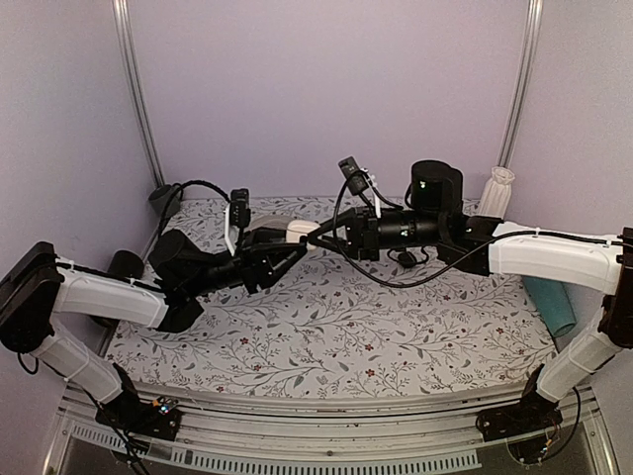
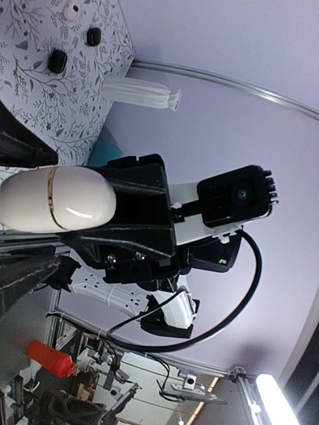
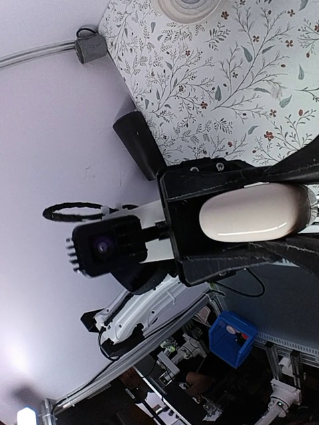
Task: Insert the wireless bluetooth earbuds into the charging case
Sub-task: Pass from the left arm to the right, then place the charging case with the earbuds at the center of the board.
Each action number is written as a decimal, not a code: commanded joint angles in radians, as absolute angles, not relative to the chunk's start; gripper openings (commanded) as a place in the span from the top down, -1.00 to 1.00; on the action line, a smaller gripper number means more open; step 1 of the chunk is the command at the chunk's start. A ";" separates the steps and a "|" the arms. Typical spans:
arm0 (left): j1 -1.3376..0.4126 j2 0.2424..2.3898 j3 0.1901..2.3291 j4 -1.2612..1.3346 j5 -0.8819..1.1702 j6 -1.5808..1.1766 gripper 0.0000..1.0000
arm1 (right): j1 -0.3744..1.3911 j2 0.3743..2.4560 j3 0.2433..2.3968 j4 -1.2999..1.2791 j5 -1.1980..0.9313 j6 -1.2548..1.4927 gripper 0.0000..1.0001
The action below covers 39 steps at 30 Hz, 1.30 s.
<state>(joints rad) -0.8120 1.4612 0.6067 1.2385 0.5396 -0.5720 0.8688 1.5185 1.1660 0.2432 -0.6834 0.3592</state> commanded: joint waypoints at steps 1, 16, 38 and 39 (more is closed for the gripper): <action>-0.800 1.468 0.607 1.254 0.543 -0.552 -0.06 | 0.871 1.510 1.183 0.255 -0.645 0.373 0.91; -0.790 1.359 0.552 0.973 0.226 -0.413 -0.92 | 0.701 1.526 1.050 0.207 -0.453 0.576 0.91; -0.755 1.157 0.454 0.813 0.068 -0.380 -0.92 | 0.558 2.019 1.262 0.067 -0.509 0.668 0.92; -0.755 1.157 0.453 0.814 0.067 -0.381 -0.92 | 0.556 2.030 1.272 0.058 -0.510 0.668 0.92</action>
